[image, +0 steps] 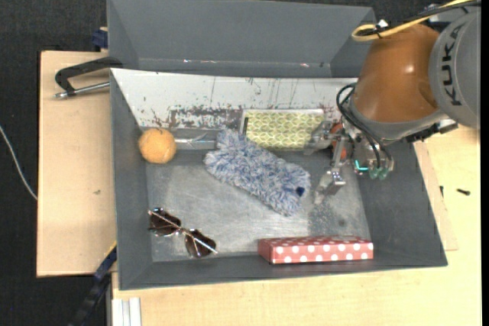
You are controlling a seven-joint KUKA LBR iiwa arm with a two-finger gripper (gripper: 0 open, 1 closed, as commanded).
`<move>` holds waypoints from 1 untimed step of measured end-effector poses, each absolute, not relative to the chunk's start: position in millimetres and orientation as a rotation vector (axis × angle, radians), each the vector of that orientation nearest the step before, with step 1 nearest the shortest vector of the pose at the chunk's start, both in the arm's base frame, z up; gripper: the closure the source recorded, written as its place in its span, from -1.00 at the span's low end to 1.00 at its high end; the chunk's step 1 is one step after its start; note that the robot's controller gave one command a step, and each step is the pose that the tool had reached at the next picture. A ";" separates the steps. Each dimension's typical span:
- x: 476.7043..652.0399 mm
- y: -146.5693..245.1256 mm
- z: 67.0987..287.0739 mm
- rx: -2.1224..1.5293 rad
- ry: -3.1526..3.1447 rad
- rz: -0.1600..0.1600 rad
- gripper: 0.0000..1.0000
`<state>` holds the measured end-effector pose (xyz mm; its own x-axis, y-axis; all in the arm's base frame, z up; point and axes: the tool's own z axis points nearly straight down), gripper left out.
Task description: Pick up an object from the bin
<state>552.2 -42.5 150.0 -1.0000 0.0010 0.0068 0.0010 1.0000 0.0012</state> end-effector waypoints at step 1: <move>554.1 -42.4 154.7 0.000 -3.143 -0.001 -1.00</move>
Offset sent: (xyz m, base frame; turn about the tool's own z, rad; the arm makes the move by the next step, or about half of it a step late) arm 0.0345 0.0274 -0.0800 -0.1187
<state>554.1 -42.4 154.7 -1.0000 0.0000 -0.0019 0.0000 1.0000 0.0004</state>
